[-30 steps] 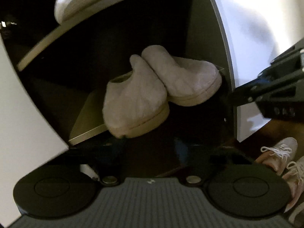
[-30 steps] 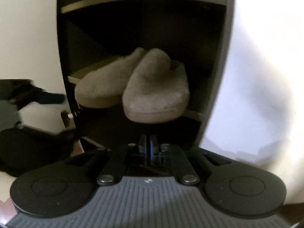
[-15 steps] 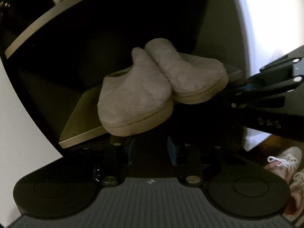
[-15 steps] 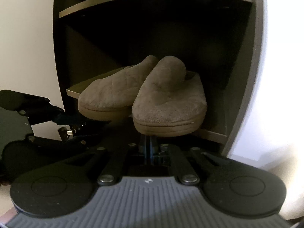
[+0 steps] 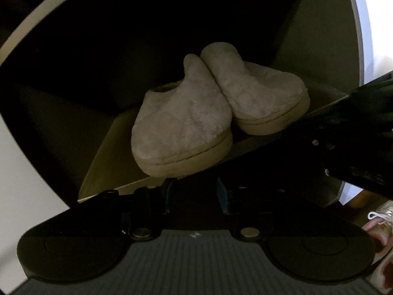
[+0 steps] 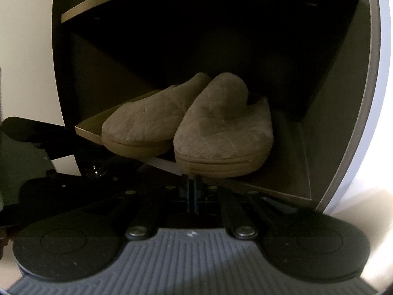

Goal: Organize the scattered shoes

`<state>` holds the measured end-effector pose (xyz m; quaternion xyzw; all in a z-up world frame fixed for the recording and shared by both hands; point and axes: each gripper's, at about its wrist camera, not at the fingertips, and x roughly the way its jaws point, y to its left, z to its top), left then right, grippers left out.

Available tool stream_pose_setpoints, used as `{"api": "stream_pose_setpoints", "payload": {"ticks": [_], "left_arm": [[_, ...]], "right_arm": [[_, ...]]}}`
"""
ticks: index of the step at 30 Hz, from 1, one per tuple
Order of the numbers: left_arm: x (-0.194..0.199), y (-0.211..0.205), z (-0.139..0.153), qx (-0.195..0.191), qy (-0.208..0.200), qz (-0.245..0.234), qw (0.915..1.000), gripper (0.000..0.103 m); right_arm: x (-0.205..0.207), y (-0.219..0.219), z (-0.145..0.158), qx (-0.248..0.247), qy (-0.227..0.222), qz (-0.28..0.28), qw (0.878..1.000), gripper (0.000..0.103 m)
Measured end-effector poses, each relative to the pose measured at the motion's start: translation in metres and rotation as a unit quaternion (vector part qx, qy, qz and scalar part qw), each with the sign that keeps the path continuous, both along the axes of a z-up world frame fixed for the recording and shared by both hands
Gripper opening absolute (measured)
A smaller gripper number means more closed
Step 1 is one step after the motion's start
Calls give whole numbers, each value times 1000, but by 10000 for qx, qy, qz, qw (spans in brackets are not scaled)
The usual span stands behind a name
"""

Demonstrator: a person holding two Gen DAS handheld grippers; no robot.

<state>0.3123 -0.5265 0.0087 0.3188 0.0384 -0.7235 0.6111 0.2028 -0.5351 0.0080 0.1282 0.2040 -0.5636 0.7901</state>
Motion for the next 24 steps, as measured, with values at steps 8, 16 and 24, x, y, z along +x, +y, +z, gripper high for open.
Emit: {"api": "stream_pose_setpoints", "payload": {"ticks": [8,16,24], "left_arm": [[-3,52,20,-442,282,-147,9985,51],[-19,33,18,-647,113,-15,9978,56],[-15,59,17,-540,249,10,9982,56]], "right_arm": [[-20,34,-2,106,-222,-88,9997,3],[-31,49,-5,164,-247,-181,9994,4],[-45,69,-8,270,-278,-262,9989,4]]}}
